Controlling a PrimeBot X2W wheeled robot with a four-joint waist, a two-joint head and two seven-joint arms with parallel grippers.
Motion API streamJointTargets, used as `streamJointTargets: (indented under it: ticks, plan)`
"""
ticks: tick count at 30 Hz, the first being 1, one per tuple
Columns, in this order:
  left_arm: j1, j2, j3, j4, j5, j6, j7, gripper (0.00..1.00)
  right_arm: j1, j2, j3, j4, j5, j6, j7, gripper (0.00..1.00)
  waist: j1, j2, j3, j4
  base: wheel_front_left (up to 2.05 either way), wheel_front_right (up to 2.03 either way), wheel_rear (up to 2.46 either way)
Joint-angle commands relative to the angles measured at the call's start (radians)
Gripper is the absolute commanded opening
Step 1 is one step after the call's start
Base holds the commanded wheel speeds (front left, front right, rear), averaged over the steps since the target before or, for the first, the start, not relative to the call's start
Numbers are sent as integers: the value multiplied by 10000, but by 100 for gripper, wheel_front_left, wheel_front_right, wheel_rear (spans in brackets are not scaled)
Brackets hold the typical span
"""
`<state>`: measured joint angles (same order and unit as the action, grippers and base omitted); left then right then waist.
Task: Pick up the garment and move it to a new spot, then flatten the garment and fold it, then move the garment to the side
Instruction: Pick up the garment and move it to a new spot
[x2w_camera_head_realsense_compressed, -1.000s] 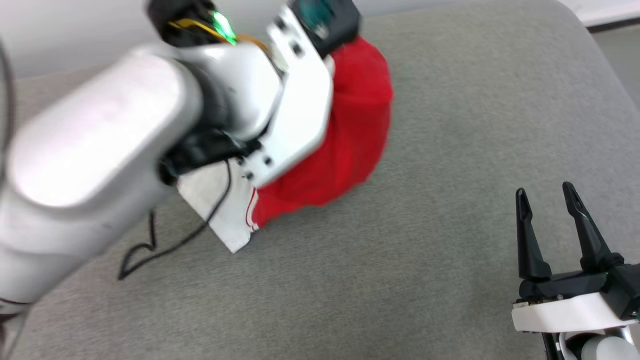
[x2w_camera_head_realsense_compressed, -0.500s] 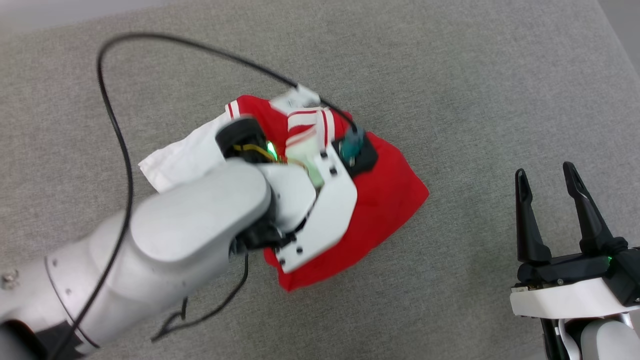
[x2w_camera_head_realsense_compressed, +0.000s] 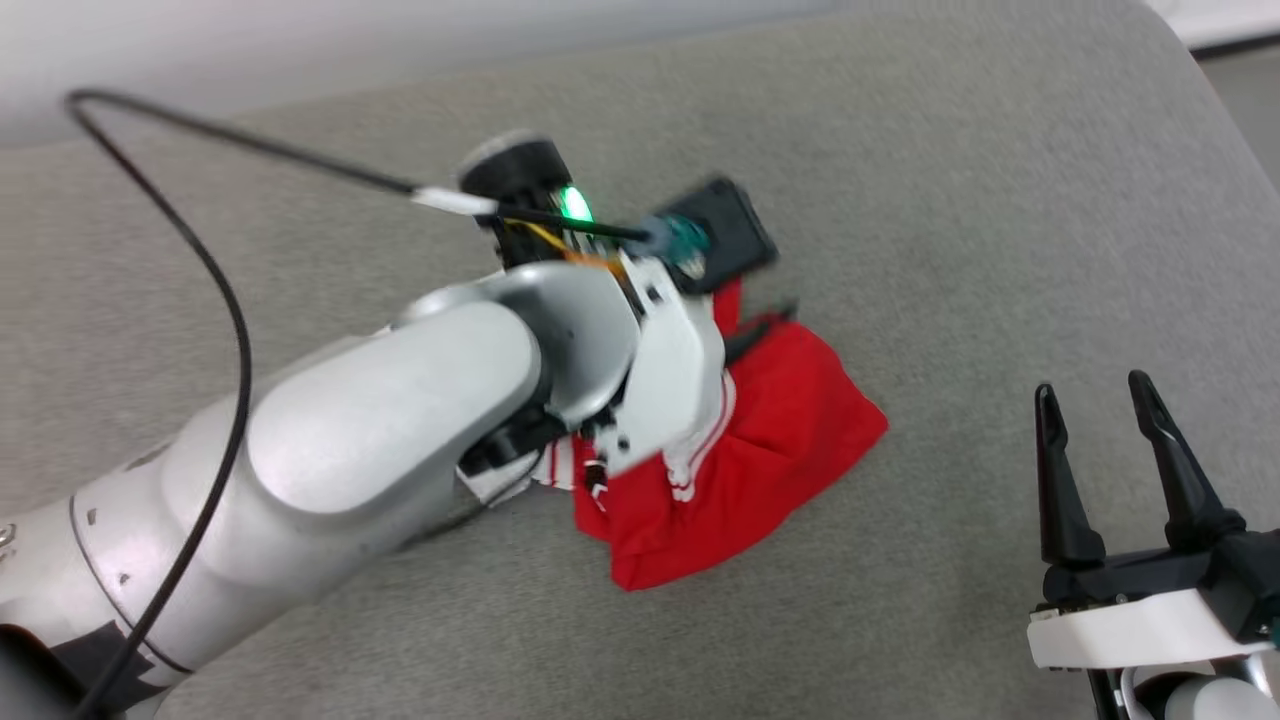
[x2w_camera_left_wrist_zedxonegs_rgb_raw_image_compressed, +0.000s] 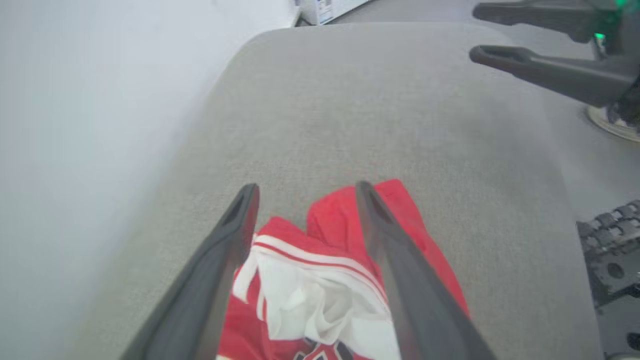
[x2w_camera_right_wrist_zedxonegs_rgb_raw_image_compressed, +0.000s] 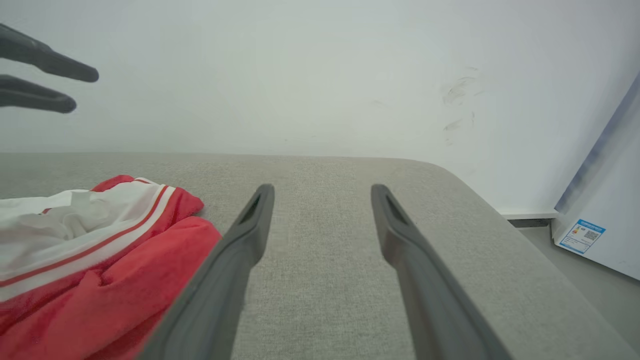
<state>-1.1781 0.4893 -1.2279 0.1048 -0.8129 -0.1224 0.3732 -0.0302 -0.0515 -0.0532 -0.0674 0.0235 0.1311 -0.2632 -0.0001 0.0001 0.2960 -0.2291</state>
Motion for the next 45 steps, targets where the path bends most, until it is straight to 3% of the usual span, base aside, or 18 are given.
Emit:
streamJointTargets:
  ticks: [1, 6, 13, 19, 23, 28, 36, 45]
  plan:
    - [99, -36, 225, 82, 290, 275, -677, 100, 116, 22, -21, -32, -59, -7, -24, 100, 1, -1, -435, 422, 0, 0, 0]
    - [876, -8, 949, 370, 1169, 1758, -3122, 100, 274, 22, -151, -88, -159, -7, -24, 100, 1, -1, -803, 896, 0, 0, 0]
    - [2725, 292, 1954, 768, 1596, 4101, -5862, 100, 432, 22, -300, -131, -266, -7, -24, 100, 1, -1, -1086, 1415, 0, 0, 0]
    - [4616, 248, 3319, 542, 1896, 5814, -6389, 100, 599, 21, -440, -101, -324, -7, -24, 100, 1, -1, -1318, 1767, 0, 0, 0]
    - [6211, 22, 4683, -252, 2743, 6559, -6381, 100, 702, 22, -429, -71, -348, -7, -24, 100, 1, -1, -1449, 1878, 0, 0, 0]
    - [8134, -377, 6242, -859, 3778, 6687, -6385, 100, 799, 21, -497, -60, -352, -7, -24, 100, 1, -1, -1673, 1931, 0, 0, 0]
    - [10187, -1204, 7976, -1128, 4818, 6206, -6386, 100, 1108, 22, -564, -44, -313, -7, -24, 100, 1, -1, -2069, 1996, 0, 0, 0]
    - [11839, -2274, 9456, -810, 5814, 4740, -6388, 100, 1733, 21, -421, 76, -116, -7, -24, 100, 1, -1, -2701, 2135, 0, 0, 0]
